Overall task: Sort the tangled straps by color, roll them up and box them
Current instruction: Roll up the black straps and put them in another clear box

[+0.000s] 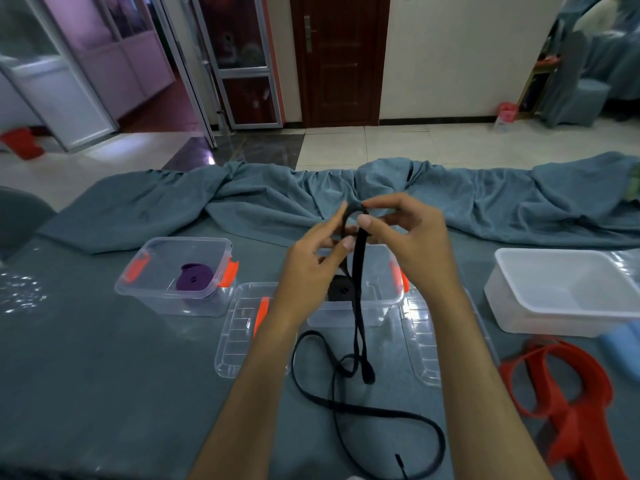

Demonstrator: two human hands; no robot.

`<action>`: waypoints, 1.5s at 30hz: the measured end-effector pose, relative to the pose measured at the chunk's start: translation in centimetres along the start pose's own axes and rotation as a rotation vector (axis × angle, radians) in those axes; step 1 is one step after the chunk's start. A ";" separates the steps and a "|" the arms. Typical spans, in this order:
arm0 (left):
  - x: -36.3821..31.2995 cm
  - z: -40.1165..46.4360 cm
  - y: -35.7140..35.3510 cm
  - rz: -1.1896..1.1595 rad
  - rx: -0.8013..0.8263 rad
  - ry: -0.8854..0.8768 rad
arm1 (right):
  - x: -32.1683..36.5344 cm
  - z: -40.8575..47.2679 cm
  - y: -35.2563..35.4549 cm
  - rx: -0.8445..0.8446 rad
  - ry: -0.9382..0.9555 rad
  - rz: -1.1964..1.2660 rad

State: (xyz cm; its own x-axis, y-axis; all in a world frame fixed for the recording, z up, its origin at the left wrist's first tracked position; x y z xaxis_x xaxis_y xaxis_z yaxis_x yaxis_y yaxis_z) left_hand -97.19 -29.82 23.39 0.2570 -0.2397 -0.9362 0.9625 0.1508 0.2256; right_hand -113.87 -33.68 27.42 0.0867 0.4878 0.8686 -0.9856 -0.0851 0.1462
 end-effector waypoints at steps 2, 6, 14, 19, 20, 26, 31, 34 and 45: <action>-0.3 0.2 0.9 -0.040 -0.039 -0.017 | -0.8 0.1 -0.1 0.031 -0.011 -0.066; -0.1 0.6 2.3 -0.054 -0.070 0.013 | -1.6 0.4 -0.2 0.065 -0.016 -0.124; -0.1 0.6 4.1 -0.002 -0.165 0.038 | -2.7 0.9 -1.2 0.129 -0.077 0.040; -0.4 0.5 4.9 -0.053 -0.210 0.035 | -3.6 0.6 -2.0 0.196 -0.162 0.253; -0.4 0.5 4.9 -0.065 -0.205 0.037 | -3.8 0.4 -2.1 0.200 -0.192 0.331; -0.4 0.3 2.9 -0.206 -0.081 0.040 | -3.5 0.0 -2.6 0.214 -0.248 0.638; -0.7 0.2 1.3 -0.415 -0.013 0.056 | -3.7 -0.4 -1.4 0.118 -0.223 0.444; -0.4 0.3 0.5 -0.445 -0.007 0.085 | -3.6 -0.7 -0.9 0.087 -0.201 0.345; -0.4 -1.0 0.3 -0.206 -0.185 -0.037 | -2.9 -1.8 0.4 0.073 -0.176 0.309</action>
State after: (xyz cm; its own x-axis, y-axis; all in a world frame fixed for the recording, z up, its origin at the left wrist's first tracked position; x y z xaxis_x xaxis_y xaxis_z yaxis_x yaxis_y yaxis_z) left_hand -97.11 -28.77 23.54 0.0635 -0.3177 -0.9461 0.9634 0.2668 -0.0249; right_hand -114.77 -33.52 24.10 -0.1842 0.2732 0.9441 -0.9568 -0.2698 -0.1086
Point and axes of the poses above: each hand's wrist, its own z-axis towards the middle knuckle, its own y-axis out of the back of the hand, x = y × z, the point moved 10 cm from there along z, towards the middle knuckle, and after that the axes turned 4 degrees about y, right-handed, at the moved point
